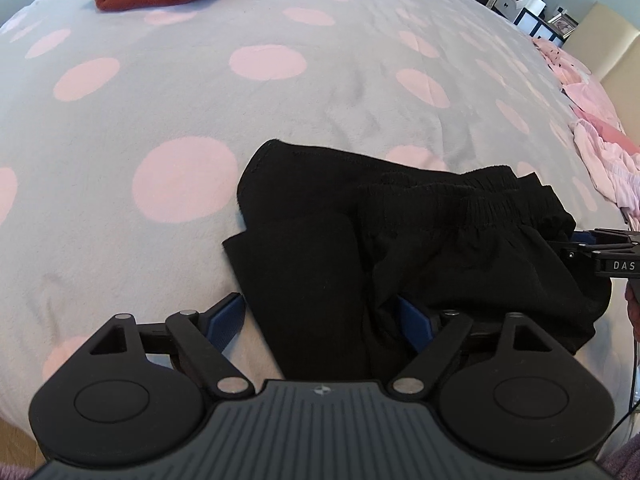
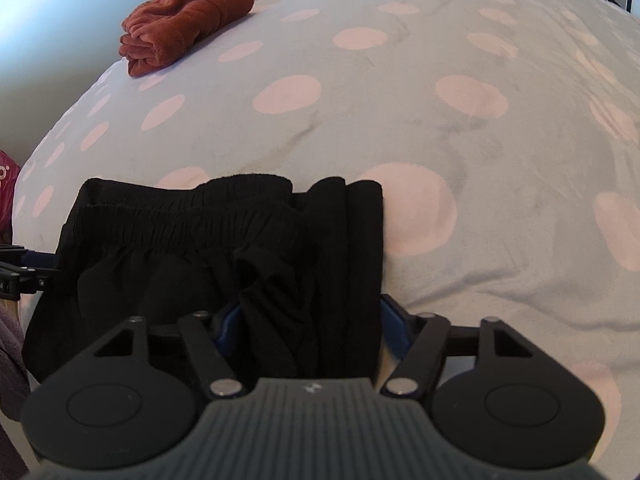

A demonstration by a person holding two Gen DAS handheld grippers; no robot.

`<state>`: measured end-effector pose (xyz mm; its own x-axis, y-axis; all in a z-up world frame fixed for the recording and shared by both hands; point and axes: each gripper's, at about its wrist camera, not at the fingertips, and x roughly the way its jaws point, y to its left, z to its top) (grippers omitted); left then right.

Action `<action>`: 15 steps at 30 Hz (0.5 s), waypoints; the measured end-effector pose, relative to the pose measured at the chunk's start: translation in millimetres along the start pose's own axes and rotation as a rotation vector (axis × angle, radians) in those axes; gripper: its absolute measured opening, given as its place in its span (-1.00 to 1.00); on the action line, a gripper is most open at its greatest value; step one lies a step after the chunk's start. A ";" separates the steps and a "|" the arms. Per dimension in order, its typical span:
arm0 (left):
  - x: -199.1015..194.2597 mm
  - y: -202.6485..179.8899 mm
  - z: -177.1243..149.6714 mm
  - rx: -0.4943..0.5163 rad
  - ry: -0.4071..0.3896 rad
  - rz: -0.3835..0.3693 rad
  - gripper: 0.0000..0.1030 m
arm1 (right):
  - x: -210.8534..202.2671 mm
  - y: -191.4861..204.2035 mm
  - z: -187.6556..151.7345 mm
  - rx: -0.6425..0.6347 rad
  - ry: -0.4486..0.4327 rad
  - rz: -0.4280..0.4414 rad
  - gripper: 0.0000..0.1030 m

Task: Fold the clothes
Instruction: 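Grasp the folded black garment with both grippers and lift it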

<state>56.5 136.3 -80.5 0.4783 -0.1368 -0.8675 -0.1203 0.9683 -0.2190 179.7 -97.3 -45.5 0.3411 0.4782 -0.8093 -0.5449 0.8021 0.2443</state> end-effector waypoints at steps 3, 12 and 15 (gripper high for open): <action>0.2 -10.3 0.9 0.068 -0.024 -0.008 0.24 | 0.6 4.0 2.9 -0.004 -0.012 0.024 -0.32; -8.1 -18.8 6.5 0.112 -0.060 -0.105 -0.75 | -12.1 19.3 8.5 -0.036 -0.036 0.027 -0.81; -18.1 -13.6 11.4 0.096 -0.067 -0.134 -0.80 | -23.3 23.1 10.5 -0.024 -0.052 0.031 -0.82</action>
<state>59.4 128.0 -56.8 0.5416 -0.2544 -0.8012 0.0305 0.9584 -0.2837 167.2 -86.2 -15.4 0.3627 0.5214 -0.7724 -0.5735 0.7782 0.2559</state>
